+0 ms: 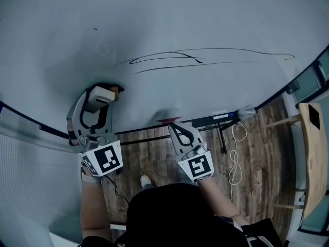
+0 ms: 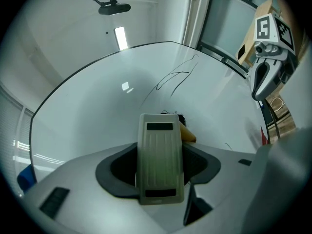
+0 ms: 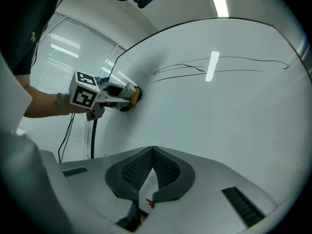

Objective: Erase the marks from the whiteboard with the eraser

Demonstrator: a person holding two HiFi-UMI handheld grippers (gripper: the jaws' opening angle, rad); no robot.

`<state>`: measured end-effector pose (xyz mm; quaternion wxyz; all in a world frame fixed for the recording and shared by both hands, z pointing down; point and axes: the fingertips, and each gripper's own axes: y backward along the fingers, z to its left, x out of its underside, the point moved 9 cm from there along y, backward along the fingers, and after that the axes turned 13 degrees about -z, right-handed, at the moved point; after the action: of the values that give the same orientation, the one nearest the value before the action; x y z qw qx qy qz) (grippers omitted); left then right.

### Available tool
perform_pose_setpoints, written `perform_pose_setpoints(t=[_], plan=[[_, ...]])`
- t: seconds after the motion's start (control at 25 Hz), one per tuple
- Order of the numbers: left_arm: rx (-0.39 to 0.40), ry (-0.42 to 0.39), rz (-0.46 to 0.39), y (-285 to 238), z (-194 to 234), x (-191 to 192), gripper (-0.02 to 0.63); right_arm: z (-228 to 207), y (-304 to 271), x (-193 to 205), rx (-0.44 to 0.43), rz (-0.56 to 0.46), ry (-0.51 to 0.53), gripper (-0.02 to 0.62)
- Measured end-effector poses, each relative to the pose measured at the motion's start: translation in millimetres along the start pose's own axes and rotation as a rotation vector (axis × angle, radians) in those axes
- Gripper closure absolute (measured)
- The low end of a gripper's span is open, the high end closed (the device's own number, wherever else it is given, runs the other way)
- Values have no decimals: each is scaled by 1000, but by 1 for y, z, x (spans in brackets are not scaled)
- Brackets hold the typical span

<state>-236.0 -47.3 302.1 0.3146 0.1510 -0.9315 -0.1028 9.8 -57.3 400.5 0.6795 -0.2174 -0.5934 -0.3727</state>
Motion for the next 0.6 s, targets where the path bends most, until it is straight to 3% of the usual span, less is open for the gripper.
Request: perform_pose_setpoints(t=[0.6], plan=[[11,-25,-110,-73,-45,-100,339,-82,51,-3,75,-51,14,569]])
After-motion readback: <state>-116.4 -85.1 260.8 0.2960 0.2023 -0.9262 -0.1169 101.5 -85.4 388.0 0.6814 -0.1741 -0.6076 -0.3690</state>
